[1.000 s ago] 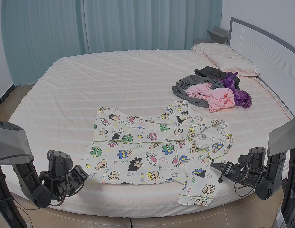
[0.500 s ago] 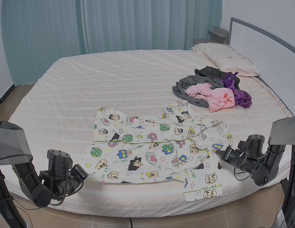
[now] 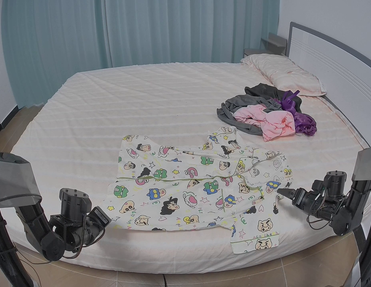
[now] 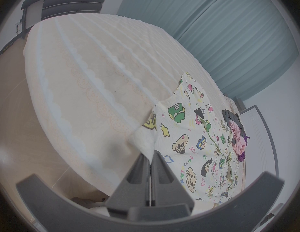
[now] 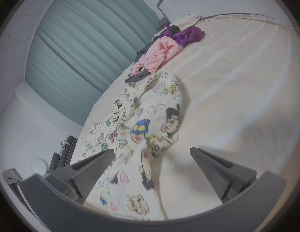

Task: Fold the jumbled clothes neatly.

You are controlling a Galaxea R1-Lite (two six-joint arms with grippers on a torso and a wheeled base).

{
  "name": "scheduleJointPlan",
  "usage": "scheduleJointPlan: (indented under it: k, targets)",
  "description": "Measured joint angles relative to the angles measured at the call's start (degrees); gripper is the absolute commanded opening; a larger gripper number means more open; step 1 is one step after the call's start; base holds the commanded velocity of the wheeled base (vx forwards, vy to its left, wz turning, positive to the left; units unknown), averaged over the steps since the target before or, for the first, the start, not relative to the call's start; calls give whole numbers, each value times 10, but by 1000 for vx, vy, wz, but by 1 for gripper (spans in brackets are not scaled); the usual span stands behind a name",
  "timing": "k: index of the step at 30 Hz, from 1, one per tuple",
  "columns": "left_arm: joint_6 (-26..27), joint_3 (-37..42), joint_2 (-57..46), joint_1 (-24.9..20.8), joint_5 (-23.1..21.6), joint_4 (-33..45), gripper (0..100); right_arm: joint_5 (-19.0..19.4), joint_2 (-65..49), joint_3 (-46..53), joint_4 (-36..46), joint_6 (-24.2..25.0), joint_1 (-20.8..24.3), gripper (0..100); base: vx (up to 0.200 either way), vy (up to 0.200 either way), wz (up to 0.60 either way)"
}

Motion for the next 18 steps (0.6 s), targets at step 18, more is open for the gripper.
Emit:
scheduleJointPlan:
  k: [18]
  targets:
    - [6,5,-4,-12,0,-2,0,32,-20,169,-3,-47,83,100,0,0,0]
